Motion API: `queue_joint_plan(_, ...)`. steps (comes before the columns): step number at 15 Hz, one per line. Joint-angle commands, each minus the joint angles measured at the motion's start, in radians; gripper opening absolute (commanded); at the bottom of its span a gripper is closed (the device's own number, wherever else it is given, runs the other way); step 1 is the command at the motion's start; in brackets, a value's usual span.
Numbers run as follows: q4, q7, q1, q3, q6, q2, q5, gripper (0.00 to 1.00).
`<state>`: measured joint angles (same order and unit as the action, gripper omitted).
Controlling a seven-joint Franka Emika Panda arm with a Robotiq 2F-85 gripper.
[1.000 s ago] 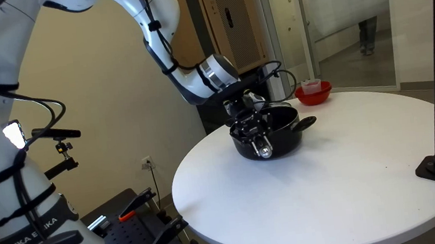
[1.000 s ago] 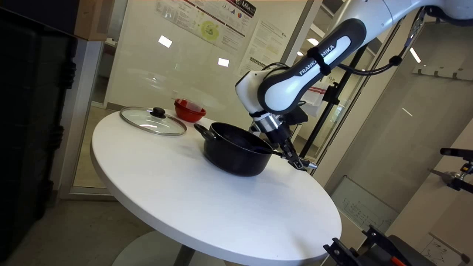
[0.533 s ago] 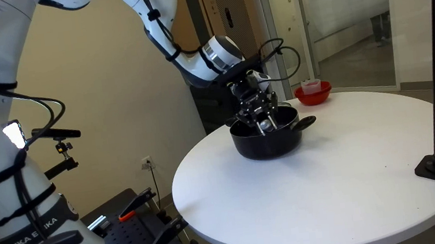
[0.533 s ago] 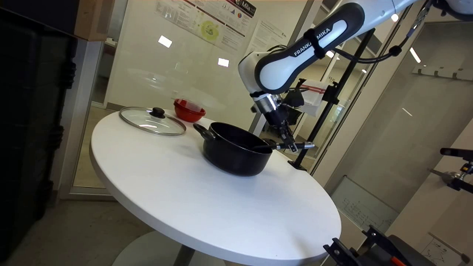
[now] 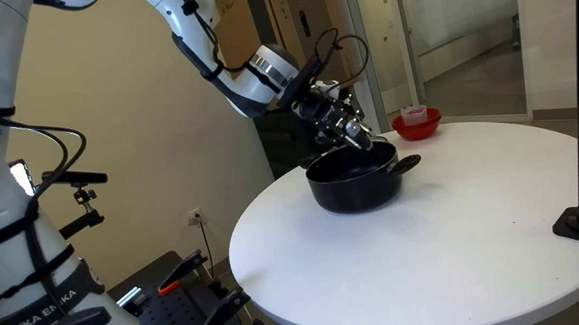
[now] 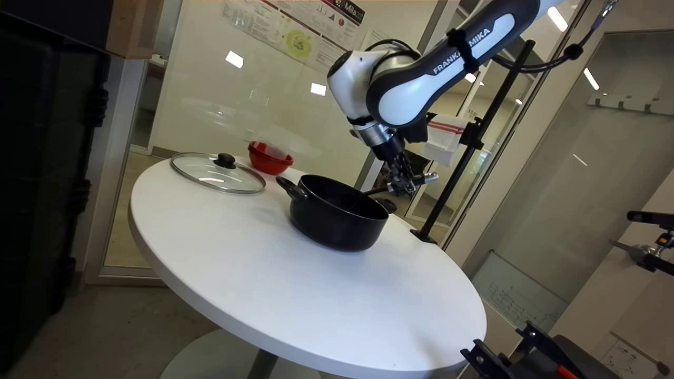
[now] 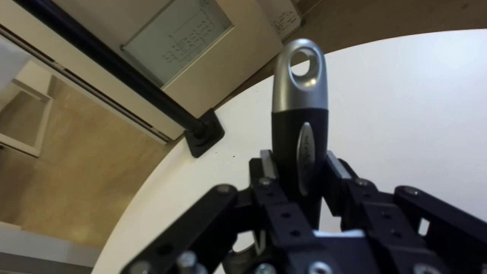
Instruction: Use the spoon to mix the contents of the pot then put it back on the table
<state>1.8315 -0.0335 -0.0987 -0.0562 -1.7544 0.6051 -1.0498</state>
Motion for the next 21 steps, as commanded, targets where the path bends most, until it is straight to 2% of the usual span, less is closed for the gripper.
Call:
queue_joint_plan(1, 0.118, -0.150, -0.054, 0.012, -0.022, -0.086, -0.143, 0.08)
queue_joint_plan(8, 0.247, -0.413, -0.103, -0.006, 0.036, -0.136, -0.436, 0.08)
queue_joint_plan(12, 0.299, -0.561, -0.114, -0.021, 0.124, -0.142, -0.583, 0.08)
queue_joint_plan(18, 0.346, -0.546, -0.094, -0.064, 0.204, -0.146, -0.602, 0.08)
queue_joint_plan(21, 0.359, -0.487, -0.083, -0.074, 0.210, -0.143, -0.582, 0.08)
